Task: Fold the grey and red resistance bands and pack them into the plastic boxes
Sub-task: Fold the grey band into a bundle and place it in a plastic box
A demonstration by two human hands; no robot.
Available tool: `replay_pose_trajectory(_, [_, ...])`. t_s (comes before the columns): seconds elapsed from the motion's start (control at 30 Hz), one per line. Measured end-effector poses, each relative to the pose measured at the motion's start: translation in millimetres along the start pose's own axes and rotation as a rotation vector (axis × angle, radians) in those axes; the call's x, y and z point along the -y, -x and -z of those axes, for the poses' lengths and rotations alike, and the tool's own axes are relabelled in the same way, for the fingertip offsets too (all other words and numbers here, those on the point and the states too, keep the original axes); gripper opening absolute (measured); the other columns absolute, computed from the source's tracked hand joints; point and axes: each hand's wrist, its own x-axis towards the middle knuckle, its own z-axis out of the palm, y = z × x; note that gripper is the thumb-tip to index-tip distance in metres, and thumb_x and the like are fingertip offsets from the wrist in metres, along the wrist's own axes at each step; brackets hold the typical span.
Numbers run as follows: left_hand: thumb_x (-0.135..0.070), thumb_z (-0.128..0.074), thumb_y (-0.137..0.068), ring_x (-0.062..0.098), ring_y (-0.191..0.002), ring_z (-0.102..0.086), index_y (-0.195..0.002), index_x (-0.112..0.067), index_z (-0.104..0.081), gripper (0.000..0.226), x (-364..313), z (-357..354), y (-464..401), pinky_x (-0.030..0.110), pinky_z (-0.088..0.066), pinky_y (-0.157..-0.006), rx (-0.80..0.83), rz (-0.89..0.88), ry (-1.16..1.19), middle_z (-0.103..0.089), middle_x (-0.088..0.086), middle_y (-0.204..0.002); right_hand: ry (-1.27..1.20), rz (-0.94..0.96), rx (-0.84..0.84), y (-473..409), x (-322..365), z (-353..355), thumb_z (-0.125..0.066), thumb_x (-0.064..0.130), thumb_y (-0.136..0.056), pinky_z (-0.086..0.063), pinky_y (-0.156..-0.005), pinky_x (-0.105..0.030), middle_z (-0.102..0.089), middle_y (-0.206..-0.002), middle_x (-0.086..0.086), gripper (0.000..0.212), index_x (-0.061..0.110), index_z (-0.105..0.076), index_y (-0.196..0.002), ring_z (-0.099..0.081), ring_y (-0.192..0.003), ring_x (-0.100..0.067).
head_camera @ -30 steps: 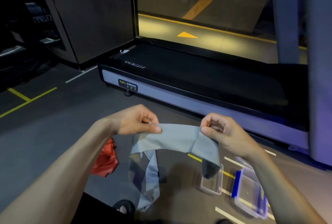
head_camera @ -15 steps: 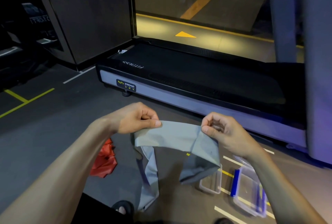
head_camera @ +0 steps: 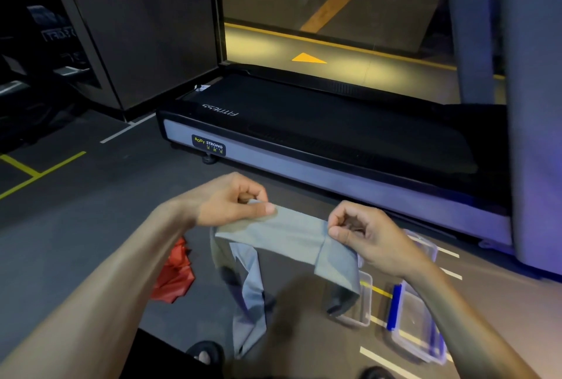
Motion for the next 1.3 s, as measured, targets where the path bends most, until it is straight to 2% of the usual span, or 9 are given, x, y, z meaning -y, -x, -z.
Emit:
replay_pose_trajectory(0.17, [-0.044,-0.067,-0.096,0.012,-0.059,-0.038,-0.079,-0.018,-0.068,0.032,2,-1,-3,0.029,-0.031,-0.057,-0.077,-0.030,-0.048,-0.047,-0.001,-0.062,-0.029,0.003,0.003,0,0,-3,-0.069,0.013,-0.096,-0.051,-0.078,-0.034,-0.068,-0.091,-0.003,0.003,0.014,-0.067,-0.094,-0.062,-0.086,-0.021])
replay_pose_trajectory(0.27, [-0.034,-0.064,-0.099,0.014,-0.061,-0.037,-0.083,-0.012,-0.068,0.028,-6,-3,-1,0.024,-0.029,-0.055,-0.043,-0.060,0.125,-0.050,0.000,-0.066,-0.070,0.005,0.008,0,0,-5,-0.067,0.012,-0.097,-0.051,-0.076,-0.035,-0.067,-0.090,-0.009,0.004,0.011,-0.066,-0.094,-0.061,-0.085,-0.027])
replay_pose_trajectory(0.4, [-0.029,-0.064,-0.100,0.005,-0.057,-0.041,-0.077,-0.005,-0.063,0.033,-8,-5,-3,0.017,-0.033,-0.053,-0.081,0.005,0.212,-0.052,-0.004,-0.063,-0.198,0.006,0.013,0,-3,-9,-0.065,0.012,-0.098,-0.048,-0.067,-0.035,-0.059,-0.085,-0.022,0.008,0.005,-0.063,-0.095,-0.055,-0.069,-0.027])
replay_pose_trajectory(0.57, [-0.045,-0.068,-0.095,0.003,-0.055,-0.041,-0.070,-0.015,-0.063,0.039,7,1,-5,0.028,-0.039,-0.061,-0.131,0.062,-0.241,-0.049,-0.011,-0.056,-0.290,-0.003,0.009,-2,-4,-14,-0.066,0.021,-0.097,-0.044,-0.065,-0.034,-0.057,-0.087,-0.023,0.019,0.002,-0.062,-0.097,-0.053,-0.073,-0.021])
replay_pose_trajectory(0.73, [-0.040,-0.069,-0.096,0.020,-0.063,-0.040,-0.077,-0.008,-0.067,0.038,4,12,7,0.028,-0.029,-0.057,0.077,0.085,0.281,-0.049,0.006,-0.069,-0.419,-0.012,0.038,-3,-6,-10,-0.066,0.015,-0.096,-0.041,-0.068,-0.021,-0.059,-0.084,-0.003,0.018,-0.002,-0.060,-0.096,-0.051,-0.078,-0.014])
replay_pose_trajectory(0.83, [-0.036,-0.063,-0.095,0.006,-0.064,-0.047,-0.076,-0.024,-0.071,0.024,3,10,8,0.018,-0.036,-0.058,0.187,0.092,0.320,-0.057,-0.007,-0.070,-0.509,-0.009,0.046,-2,-3,-10,-0.065,0.015,-0.095,-0.041,-0.066,-0.018,-0.058,-0.083,-0.004,0.017,-0.001,-0.058,-0.095,-0.050,-0.075,-0.012])
replay_pose_trajectory(0.93, [-0.032,-0.067,-0.095,0.005,-0.068,-0.053,-0.084,-0.022,-0.070,0.016,5,7,8,0.016,-0.040,-0.060,0.275,0.114,0.278,-0.063,-0.007,-0.075,-0.581,-0.029,0.024,-1,-1,-8,-0.066,0.017,-0.093,-0.042,-0.064,-0.024,-0.054,-0.085,-0.014,0.018,0.001,-0.058,-0.096,-0.045,-0.075,-0.026])
replay_pose_trajectory(1.1, [-0.025,-0.076,-0.091,0.016,-0.077,-0.062,-0.096,-0.011,-0.068,0.017,14,9,9,0.025,-0.046,-0.066,0.263,0.121,0.309,-0.069,0.004,-0.085,-0.552,-0.043,0.039,0,-4,-5,-0.066,0.020,-0.094,-0.045,-0.067,-0.024,-0.054,-0.085,-0.014,0.018,0.004,-0.059,-0.096,-0.045,-0.078,-0.025])
replay_pose_trajectory(1.3, [-0.023,-0.075,-0.092,0.009,-0.069,-0.059,-0.093,-0.011,-0.066,0.015,12,5,5,0.019,-0.044,-0.060,0.238,0.122,0.234,-0.067,-0.002,-0.077,-0.285,-0.026,0.071,0,-7,-7,-0.065,0.020,-0.097,-0.047,-0.073,-0.024,-0.062,-0.092,-0.010,0.017,0.003,-0.062,-0.097,-0.056,-0.085,-0.012])
